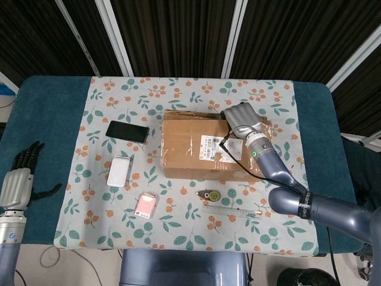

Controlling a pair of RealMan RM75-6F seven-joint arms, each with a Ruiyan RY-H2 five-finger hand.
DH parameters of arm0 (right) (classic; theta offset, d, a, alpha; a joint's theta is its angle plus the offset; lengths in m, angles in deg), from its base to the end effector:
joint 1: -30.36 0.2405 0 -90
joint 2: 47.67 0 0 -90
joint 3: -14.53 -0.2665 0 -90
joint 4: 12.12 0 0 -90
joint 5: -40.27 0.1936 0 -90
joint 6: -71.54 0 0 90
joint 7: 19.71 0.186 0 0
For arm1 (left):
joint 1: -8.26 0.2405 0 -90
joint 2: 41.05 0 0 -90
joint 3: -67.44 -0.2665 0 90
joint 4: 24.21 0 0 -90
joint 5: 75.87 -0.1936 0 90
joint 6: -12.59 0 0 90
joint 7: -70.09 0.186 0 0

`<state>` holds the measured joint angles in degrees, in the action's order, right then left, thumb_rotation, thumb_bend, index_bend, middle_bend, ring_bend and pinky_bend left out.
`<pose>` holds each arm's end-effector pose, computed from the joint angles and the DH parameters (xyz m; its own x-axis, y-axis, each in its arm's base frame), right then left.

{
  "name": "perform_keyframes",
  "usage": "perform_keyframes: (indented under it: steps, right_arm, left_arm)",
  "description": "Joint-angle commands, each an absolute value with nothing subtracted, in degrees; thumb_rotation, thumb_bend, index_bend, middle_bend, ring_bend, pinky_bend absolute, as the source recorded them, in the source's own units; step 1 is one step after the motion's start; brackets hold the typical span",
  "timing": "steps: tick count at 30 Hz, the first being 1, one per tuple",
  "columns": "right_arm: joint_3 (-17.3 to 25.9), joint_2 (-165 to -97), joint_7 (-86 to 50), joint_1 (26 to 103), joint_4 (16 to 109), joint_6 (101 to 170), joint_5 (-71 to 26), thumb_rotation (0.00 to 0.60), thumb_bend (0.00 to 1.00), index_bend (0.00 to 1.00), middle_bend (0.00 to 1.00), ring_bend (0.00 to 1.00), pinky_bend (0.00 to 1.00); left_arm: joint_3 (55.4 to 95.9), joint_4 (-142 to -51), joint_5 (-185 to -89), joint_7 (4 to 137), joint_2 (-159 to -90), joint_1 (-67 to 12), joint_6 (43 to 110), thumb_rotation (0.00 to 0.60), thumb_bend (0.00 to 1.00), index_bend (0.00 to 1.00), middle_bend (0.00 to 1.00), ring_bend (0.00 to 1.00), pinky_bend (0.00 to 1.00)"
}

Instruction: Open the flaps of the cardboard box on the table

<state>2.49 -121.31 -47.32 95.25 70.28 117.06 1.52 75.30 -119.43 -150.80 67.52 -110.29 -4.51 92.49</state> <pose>-0.0700 -0.4918 0.0847 0.5917 -0.1454 0.7929 -0.7837 -0.3344 0.5234 -0.2921 0.2780 0.1544 0.1829 -0.0177 0.9830 0.9828 0.0304 -0.1823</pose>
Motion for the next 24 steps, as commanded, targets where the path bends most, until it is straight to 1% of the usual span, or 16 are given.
perform_keyframes:
  steps: [1,7,12,16,24]
  right_arm:
    - [1.91,-120.39,-47.27,95.38,71.36,117.57,0.81,0.600,1.00,0.55,0.54,0.52,0.39]
    - [1.40,-117.26,-48.57,96.25,75.06,116.90,2.66,0.600,1.00,0.55,0.55,0.53,0.39]
    - [2.31,-113.79,-52.14,98.27,79.68,115.78,8.85,0.600,1.00,0.55,0.55,0.53,0.40]
    - [2.99,-111.93,-55.08,100.50,83.25,116.87,14.42,0.600,1.00,0.55,0.55,0.53,0.41]
    - [2.97,-110.42,-57.94,103.81,86.63,119.29,20.64,0.600,1.00,0.55,0.56,0.53,0.42]
  left_arm:
    - [75.33,-119.33,-150.95,67.56,-110.42,-4.50,92.55,0.600,0.15,0.00,0.00,0.00,0.01]
    - [75.49,-118.74,-151.59,67.42,-110.90,-4.41,92.99,0.600,0.15,0.00,0.00,0.00,0.01]
    - [75.47,-118.50,-151.86,67.48,-111.12,-4.41,92.87,0.600,0.15,0.00,0.00,0.00,0.01]
    - [75.35,-118.37,-152.25,67.40,-111.23,-4.43,92.71,0.600,0.15,0.00,0.00,0.00,0.01]
    - [75.52,-118.20,-152.18,67.08,-111.33,-4.36,92.54,0.600,0.15,0.00,0.00,0.00,0.01]
